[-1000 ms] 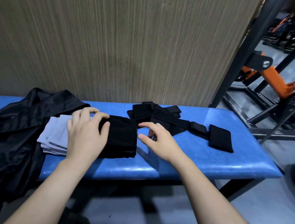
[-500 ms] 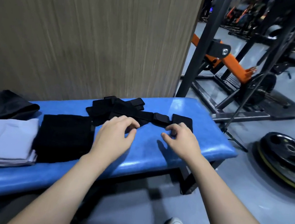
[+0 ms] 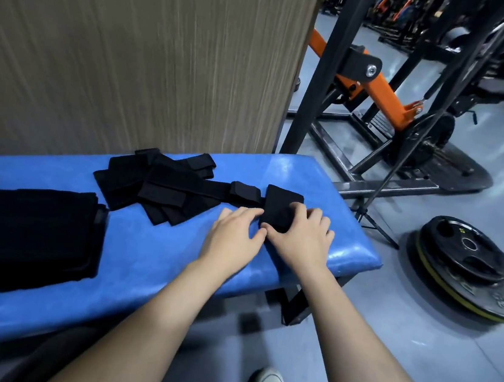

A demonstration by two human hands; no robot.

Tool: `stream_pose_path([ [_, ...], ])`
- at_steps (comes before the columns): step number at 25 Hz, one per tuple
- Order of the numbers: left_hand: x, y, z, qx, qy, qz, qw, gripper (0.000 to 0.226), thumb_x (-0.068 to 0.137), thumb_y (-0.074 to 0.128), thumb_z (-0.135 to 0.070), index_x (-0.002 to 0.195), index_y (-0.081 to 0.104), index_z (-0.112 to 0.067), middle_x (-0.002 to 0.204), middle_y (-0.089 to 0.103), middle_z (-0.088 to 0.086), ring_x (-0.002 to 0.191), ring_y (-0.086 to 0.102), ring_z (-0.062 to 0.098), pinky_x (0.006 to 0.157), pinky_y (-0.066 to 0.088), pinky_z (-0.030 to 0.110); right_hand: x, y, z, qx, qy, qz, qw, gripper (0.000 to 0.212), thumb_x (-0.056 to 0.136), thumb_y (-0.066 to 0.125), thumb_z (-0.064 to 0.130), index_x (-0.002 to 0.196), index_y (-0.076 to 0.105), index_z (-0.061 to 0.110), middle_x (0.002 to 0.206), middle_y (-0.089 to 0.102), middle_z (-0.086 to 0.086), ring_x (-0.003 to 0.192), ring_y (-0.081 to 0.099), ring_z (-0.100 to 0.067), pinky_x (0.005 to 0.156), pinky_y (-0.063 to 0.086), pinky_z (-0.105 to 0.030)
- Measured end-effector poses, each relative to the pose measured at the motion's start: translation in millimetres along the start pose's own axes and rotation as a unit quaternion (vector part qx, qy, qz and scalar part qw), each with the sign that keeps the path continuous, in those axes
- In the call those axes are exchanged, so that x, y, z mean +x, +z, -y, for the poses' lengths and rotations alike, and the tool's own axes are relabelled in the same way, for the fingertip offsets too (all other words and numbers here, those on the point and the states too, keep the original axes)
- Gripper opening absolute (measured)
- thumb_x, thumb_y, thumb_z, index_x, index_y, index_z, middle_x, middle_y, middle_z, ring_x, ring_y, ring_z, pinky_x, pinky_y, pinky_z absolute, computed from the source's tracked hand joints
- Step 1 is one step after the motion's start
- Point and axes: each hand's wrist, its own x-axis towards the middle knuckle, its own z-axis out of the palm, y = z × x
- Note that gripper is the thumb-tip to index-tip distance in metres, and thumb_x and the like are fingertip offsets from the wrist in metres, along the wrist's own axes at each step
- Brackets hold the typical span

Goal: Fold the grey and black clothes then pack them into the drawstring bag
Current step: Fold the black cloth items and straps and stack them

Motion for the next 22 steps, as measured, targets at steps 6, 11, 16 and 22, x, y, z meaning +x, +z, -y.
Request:
stream_pose_path([
  [6, 10.8, 7.2, -11.0, -0.165, -0.097, -0.016, 0.981, 0.039, 0.094, 0.061, -0.034, 0.132, 0.054, -0.025, 0.094, 0.058, -0.012, 0.096, 0.055, 0.012, 0.084, 0.042, 0.026, -1.0, -8.4, -10.0, 0.056, -0.03, 0.046, 0.997, 0.049, 0.078, 0.071, 0.051, 0.122, 0.059, 0.031, 0.119, 0.049, 0.002, 0.118, 0.04, -0.024, 0.099, 0.03, -0.036],
  [11, 7.8, 2.6, -5.6, -0.225, -0.121, -0.064, 0.965, 0.025, 0.089, 0.07, -0.033, 0.108, 0.058, -0.024, 0.081, 0.058, -0.01, 0.077, 0.058, 0.008, 0.062, 0.037, 0.014, -11.8, -17.0, -9.5, 0.066, -0.091, 0.097, 0.989, 0.038, 0.08, 0.071, 0.042, 0.116, 0.062, 0.035, 0.107, 0.049, 0.008, 0.111, 0.039, -0.02, 0.093, 0.029, -0.032],
  [16, -2.5, -7.5, -2.7, -0.184, -0.106, -0.097, 0.972, 0.025, 0.083, 0.073, -0.019, 0.097, 0.052, -0.019, 0.08, 0.054, -0.006, 0.071, 0.052, 0.012, 0.062, 0.041, 0.023, -19.2, -30.2, -6.5, 0.14, -0.136, 0.205, 0.959, 0.027, 0.079, 0.074, 0.035, 0.106, 0.066, 0.035, 0.088, 0.058, 0.01, 0.097, 0.048, -0.014, 0.091, 0.033, -0.031],
  [22, -10.4, -31.6, 8.2, -0.16, -0.107, -0.073, 0.978, 0.036, 0.084, 0.057, -0.008, 0.111, 0.049, -0.029, 0.105, 0.062, -0.006, 0.09, 0.056, 0.014, 0.065, 0.039, 0.028, -18.4, -25.4, -1.1, 0.151, -0.187, 0.082, 0.967, 0.033, 0.082, 0.069, 0.025, 0.115, 0.063, 0.029, 0.105, 0.049, 0.007, 0.103, 0.05, -0.018, 0.098, 0.04, -0.036],
])
